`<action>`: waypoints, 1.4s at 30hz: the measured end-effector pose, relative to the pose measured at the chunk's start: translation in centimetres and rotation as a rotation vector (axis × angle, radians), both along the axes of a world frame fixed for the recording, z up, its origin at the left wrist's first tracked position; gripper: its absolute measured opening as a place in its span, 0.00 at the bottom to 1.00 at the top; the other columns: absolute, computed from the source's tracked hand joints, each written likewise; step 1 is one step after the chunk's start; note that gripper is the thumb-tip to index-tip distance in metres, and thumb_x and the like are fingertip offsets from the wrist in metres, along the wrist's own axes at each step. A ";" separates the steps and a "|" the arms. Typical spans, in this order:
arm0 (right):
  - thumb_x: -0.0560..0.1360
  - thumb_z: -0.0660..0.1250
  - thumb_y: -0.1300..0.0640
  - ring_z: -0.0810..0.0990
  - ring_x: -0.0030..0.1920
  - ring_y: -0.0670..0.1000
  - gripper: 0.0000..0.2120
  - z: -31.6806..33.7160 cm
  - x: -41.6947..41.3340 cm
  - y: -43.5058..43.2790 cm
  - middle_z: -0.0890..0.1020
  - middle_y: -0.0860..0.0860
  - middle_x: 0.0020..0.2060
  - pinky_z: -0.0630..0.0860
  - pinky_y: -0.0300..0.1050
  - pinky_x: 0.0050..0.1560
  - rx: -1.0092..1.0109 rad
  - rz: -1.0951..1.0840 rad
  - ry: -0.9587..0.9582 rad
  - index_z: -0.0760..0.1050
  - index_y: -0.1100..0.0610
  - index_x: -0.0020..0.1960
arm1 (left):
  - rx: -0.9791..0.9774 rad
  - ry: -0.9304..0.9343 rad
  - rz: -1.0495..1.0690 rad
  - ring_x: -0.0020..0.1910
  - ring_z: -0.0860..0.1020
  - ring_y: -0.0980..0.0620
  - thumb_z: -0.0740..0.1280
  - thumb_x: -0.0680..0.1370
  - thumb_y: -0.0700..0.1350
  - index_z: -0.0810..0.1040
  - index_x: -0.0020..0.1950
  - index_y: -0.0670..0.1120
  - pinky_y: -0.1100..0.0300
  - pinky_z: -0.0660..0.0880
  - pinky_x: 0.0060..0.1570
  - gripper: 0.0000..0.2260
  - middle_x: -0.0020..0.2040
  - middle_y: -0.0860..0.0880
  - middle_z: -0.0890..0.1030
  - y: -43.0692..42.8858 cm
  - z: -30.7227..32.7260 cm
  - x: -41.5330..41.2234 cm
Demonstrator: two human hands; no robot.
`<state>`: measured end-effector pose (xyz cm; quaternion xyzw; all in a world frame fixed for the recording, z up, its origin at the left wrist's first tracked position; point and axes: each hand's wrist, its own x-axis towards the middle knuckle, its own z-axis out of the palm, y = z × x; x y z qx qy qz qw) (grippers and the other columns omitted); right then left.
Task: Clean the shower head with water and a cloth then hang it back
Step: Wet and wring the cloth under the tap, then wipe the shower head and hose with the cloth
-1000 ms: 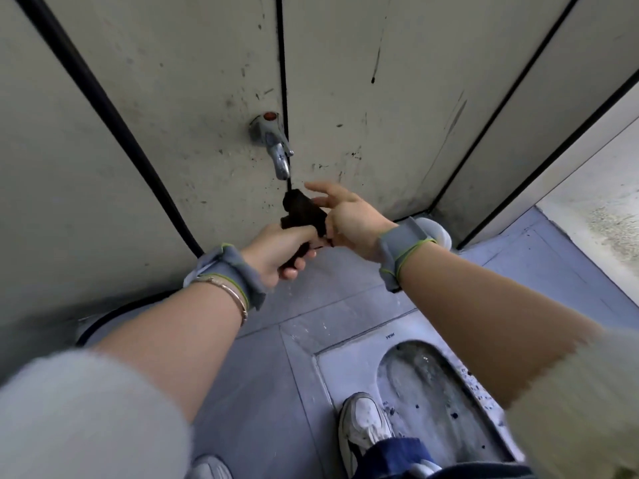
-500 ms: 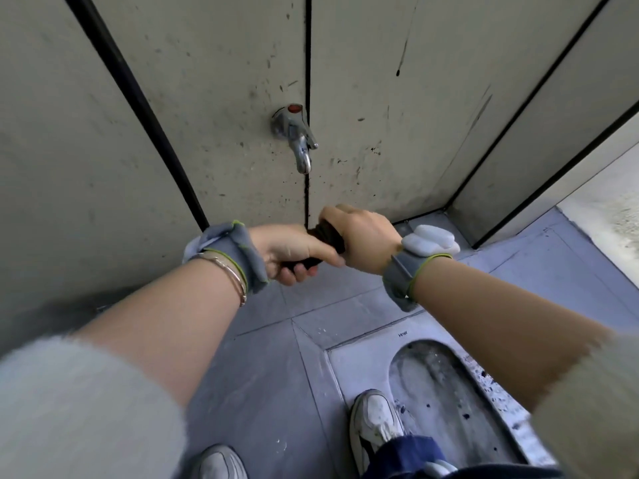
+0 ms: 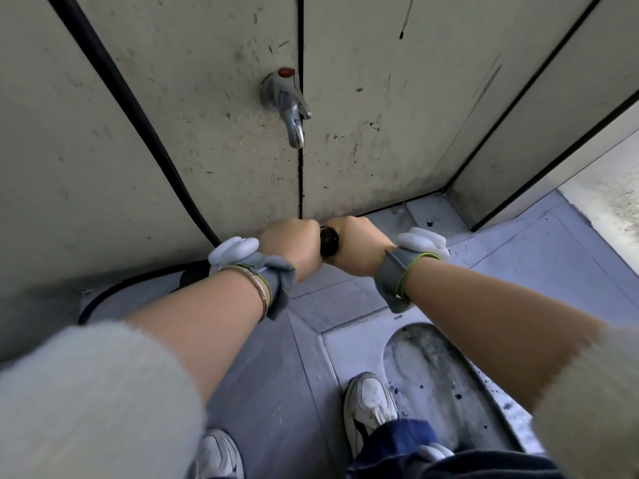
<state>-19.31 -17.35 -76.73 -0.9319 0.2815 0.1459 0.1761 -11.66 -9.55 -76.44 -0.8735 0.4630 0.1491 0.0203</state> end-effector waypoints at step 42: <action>0.73 0.63 0.49 0.77 0.40 0.61 0.13 -16.2 11.7 11.7 0.75 0.55 0.41 0.70 0.47 0.36 0.465 -0.275 0.001 0.64 0.56 0.49 | 0.367 0.185 0.511 0.64 0.70 0.37 0.61 0.77 0.42 0.65 0.67 0.38 0.48 0.68 0.62 0.19 0.65 0.37 0.71 17.6 -17.6 16.7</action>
